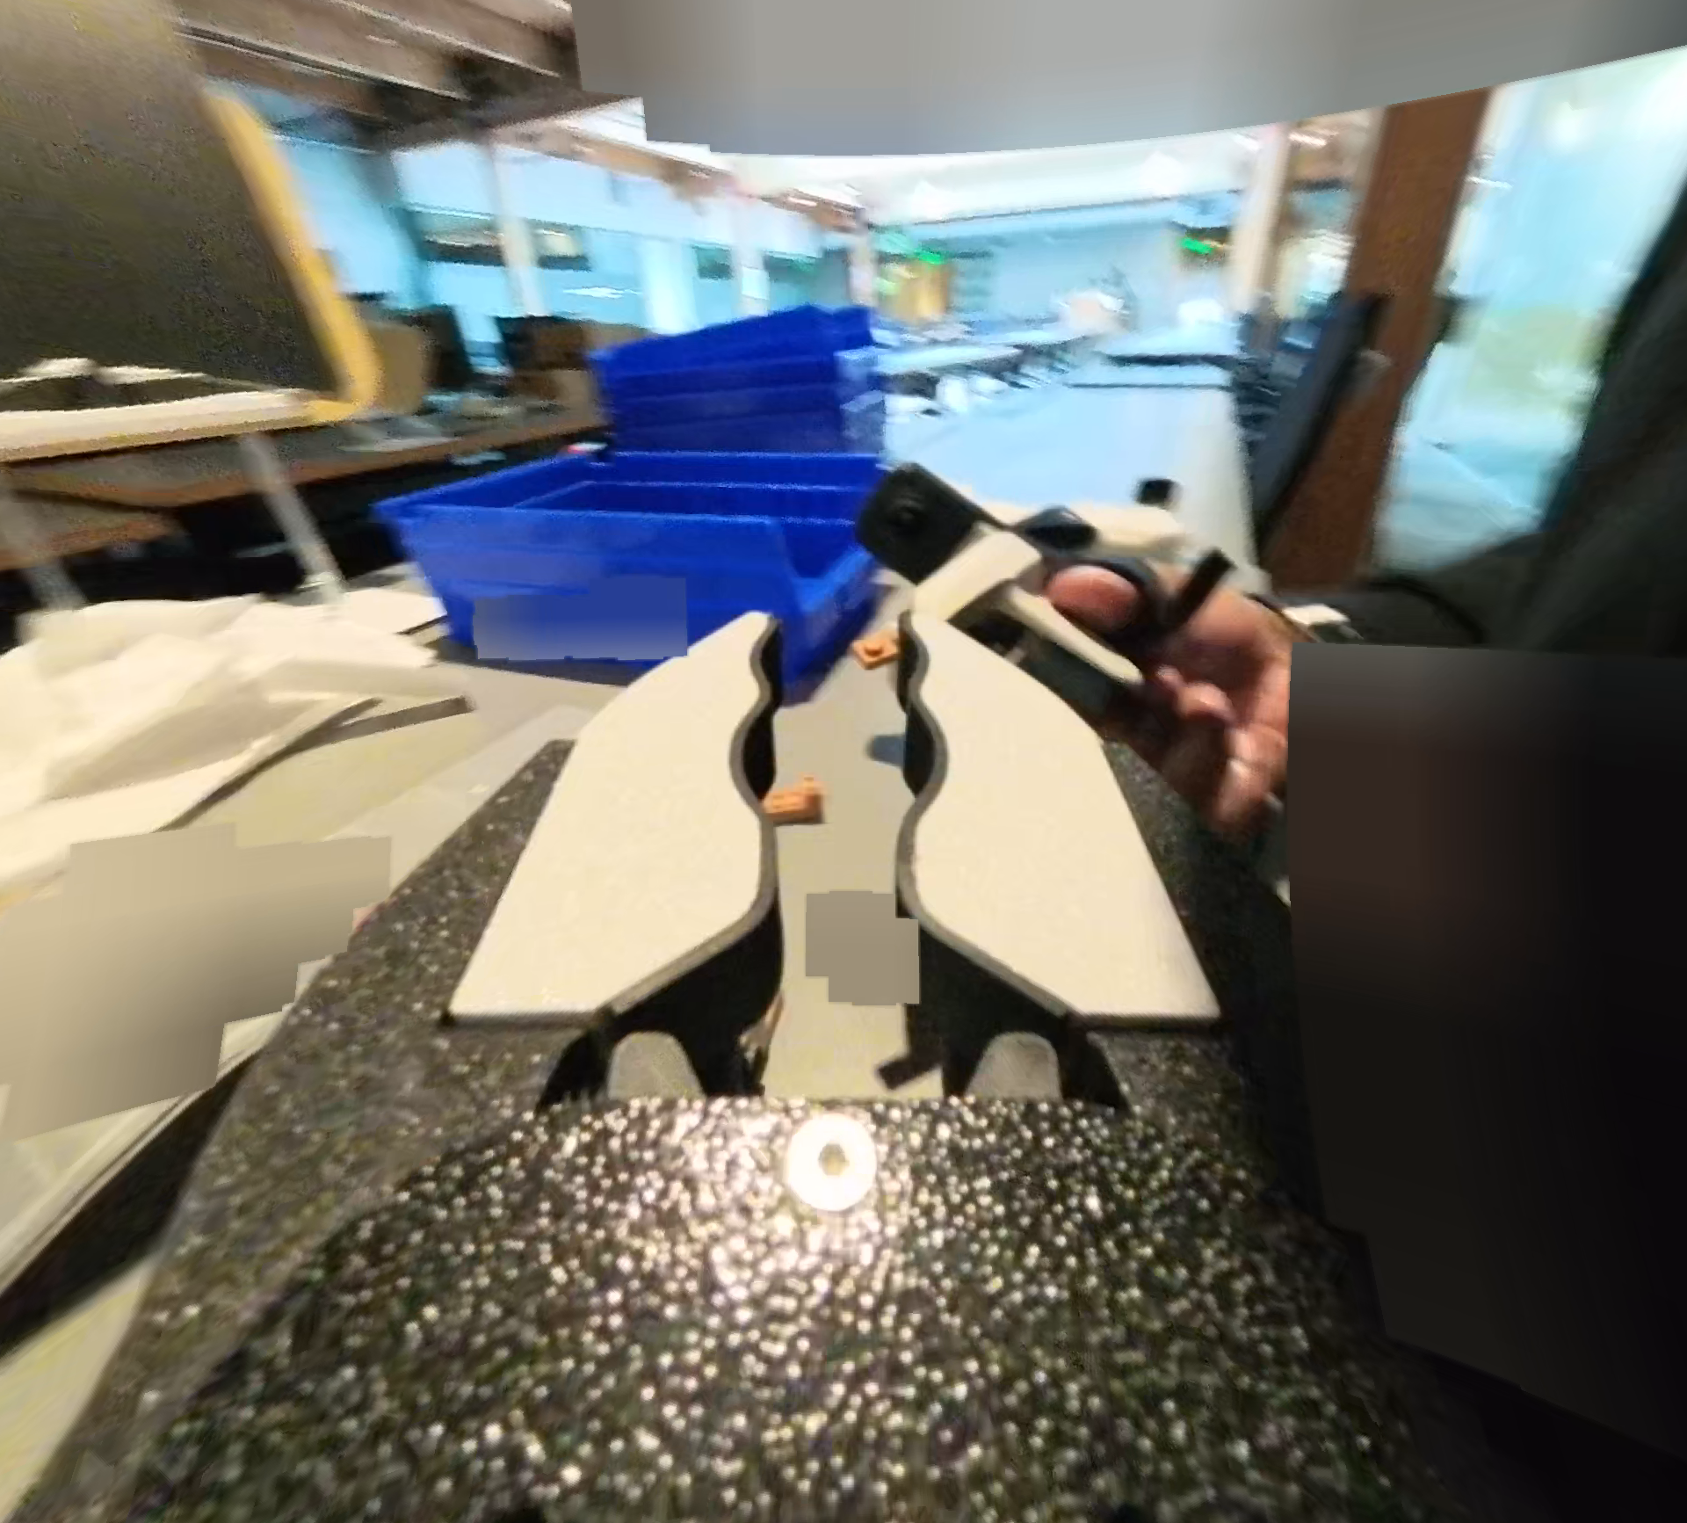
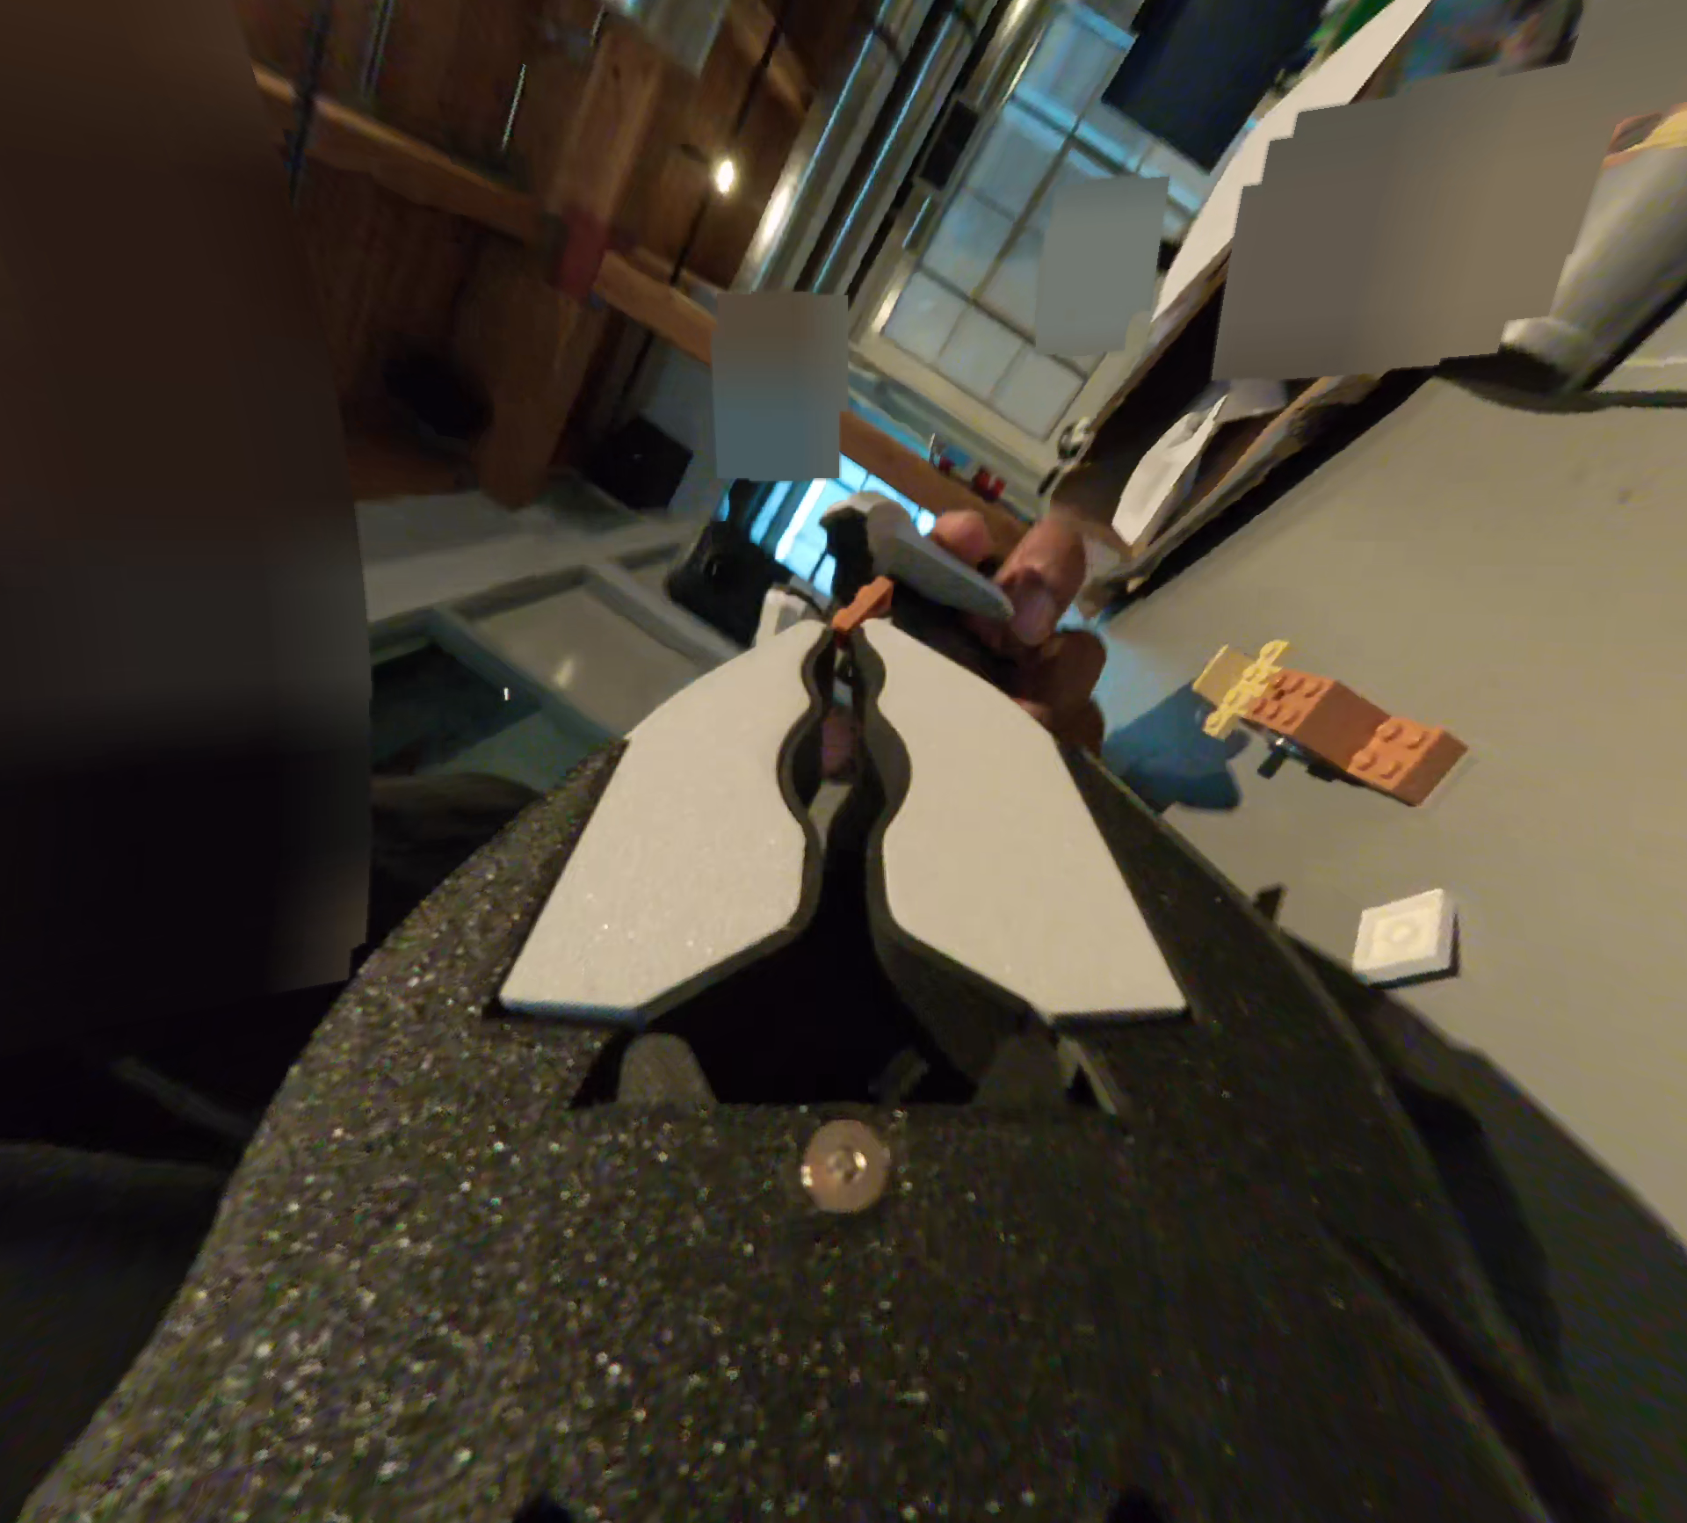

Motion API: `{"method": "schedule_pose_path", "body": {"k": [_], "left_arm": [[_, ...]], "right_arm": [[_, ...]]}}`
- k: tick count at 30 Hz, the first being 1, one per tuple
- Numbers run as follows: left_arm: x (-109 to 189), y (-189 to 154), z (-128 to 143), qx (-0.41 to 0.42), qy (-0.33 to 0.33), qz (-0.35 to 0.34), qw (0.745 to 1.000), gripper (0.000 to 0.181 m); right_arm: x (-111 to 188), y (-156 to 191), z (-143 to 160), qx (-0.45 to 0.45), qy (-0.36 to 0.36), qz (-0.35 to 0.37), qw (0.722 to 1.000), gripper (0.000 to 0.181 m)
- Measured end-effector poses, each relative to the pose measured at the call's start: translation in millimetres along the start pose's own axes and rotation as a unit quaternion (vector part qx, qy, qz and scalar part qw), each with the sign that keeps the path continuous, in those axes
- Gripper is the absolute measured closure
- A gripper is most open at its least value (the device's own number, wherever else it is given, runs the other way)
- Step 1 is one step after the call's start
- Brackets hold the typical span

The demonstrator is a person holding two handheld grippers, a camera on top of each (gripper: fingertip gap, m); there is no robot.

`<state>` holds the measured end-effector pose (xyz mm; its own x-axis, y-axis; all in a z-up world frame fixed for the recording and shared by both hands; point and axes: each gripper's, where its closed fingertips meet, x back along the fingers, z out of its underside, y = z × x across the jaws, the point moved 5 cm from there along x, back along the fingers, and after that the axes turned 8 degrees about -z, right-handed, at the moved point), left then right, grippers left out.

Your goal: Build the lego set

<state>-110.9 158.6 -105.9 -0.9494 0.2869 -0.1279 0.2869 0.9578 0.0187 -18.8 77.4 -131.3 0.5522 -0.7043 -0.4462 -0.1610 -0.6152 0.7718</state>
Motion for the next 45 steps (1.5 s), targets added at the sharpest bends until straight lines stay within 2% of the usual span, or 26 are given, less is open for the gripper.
{"method": "schedule_pose_path", "body": {"k": [1,3,5,8,16,25,45], "left_arm": [[-1,0,1,0.011,-0.001,-0.046,0.999,0.158],[-5,-6,9,0.056,0.016,-0.1,0.993,0.154],[-8,-13,13,0.099,0.008,-0.134,0.986,0.152],[-10,-17,15,0.107,0.003,-0.161,0.981,0.153],[-10,-20,15,0.09,0.0,-0.137,0.986,0.156],[-12,-27,18,0.0,0.016,-0.151,0.988,0.159],[-11,-30,17,-0.007,0.007,-0.153,0.988,0.165]], "right_arm": [[1,-2,-1,-0.005,-0.023,0.005,1.0,0.179],[0,-6,3,-0.009,-0.056,0.01,0.998,0.179],[-3,-7,7,-0.012,-0.076,0.006,0.997,0.179],[-8,-4,11,-0.011,-0.091,-0.012,0.996,0.179],[-11,-3,16,-0.028,-0.097,-0.03,0.994,0.179],[-14,-2,19,-0.035,-0.096,-0.039,0.994,0.179],[-13,0,22,-0.037,-0.097,-0.048,0.993,0.179]]}}
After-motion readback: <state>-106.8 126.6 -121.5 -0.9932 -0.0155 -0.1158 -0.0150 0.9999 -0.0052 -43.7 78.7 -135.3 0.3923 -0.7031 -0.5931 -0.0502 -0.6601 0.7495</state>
